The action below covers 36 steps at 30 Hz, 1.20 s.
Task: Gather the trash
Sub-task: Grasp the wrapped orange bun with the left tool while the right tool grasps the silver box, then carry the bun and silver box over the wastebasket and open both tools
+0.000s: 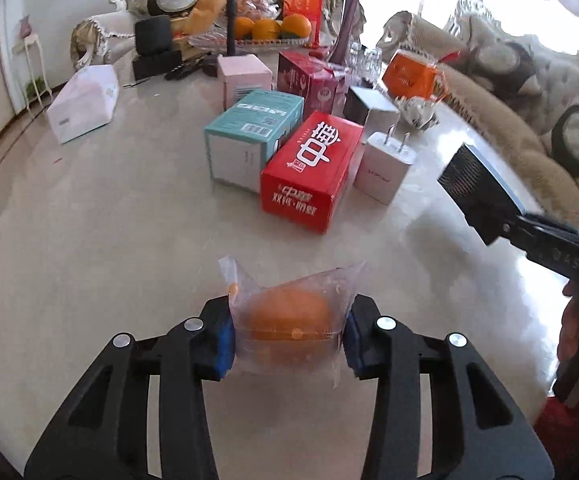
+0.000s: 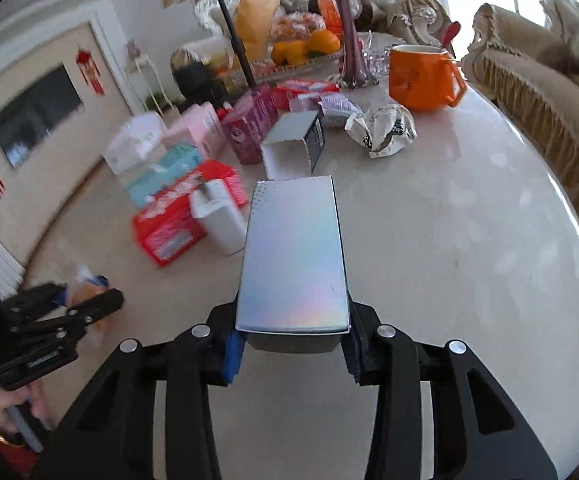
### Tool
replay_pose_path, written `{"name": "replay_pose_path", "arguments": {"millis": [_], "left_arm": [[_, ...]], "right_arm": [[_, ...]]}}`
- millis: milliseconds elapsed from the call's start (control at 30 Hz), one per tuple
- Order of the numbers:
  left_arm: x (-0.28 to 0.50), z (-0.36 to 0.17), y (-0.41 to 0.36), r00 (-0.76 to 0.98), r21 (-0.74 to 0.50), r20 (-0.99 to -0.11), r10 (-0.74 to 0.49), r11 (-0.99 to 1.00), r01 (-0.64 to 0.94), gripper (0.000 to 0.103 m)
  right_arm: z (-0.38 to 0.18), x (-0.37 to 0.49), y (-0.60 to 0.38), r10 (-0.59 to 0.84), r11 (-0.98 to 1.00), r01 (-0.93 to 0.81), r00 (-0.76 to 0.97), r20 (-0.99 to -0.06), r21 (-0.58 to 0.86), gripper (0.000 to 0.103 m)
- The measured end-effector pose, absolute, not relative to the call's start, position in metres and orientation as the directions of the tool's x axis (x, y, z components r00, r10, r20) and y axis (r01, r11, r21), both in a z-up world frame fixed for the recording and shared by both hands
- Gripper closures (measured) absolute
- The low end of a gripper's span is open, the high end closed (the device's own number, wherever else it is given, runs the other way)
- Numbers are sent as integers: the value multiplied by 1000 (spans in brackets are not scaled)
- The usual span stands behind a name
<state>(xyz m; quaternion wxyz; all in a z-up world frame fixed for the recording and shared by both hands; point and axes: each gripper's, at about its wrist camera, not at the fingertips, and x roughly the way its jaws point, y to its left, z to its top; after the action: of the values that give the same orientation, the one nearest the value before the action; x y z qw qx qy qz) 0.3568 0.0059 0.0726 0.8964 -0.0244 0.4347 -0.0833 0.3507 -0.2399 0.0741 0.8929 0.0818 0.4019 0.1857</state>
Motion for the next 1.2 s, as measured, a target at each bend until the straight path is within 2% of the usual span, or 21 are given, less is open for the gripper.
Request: {"name": "replay_pose_path", "arguments": {"millis": [100,233,400,500,600,800,967,1033,1067,1100,1133,1200], "left_arm": [[325,91,16,646,-174,-732,-217,976,131,61],[267,112,20,684,-187,-683,-255,967,173,61],[164,103,6,663,-186,-678,-318,947,263,61],[112,70,-2,595,-200,-727,-343,935,294,61],[84,21,-6,510,-203,-796,-326,938,283,61],[74,-81,-7,427,-128,-885,-184,979,157,61],[78,-99,-7,385,-139,-903,-192,977,161,60],[78,-98,-7,395,-141,-898,-192,978,153,49],[79,-99,-7,399,-124,-901,-172,982,143,31],[81,-101,-7,403,-93,-904,-141,986,136,11],[80,-103,-10,414,-56,-904,-107,990,133,9],[80,-106,-10,420,-52,-902,-104,990,134,9]], "right_arm": [[85,323,-245,453,891,-288,621,-640,351,65],[102,255,-241,534,845,-374,628,-567,381,65],[94,162,-227,618,786,-456,584,-526,417,65],[71,115,-214,660,751,-481,507,-555,453,65],[37,85,-199,625,773,-476,456,-634,420,65],[-57,88,-183,481,866,-340,363,-798,367,65],[-81,89,-176,454,877,-325,318,-832,354,65],[-80,96,-171,452,876,-336,328,-829,345,64],[-82,98,-168,453,876,-338,326,-830,345,62],[-86,92,-169,446,880,-333,328,-833,339,49],[-88,87,-170,420,893,-320,341,-841,316,33],[-93,85,-173,395,907,-299,359,-846,297,30]]}}
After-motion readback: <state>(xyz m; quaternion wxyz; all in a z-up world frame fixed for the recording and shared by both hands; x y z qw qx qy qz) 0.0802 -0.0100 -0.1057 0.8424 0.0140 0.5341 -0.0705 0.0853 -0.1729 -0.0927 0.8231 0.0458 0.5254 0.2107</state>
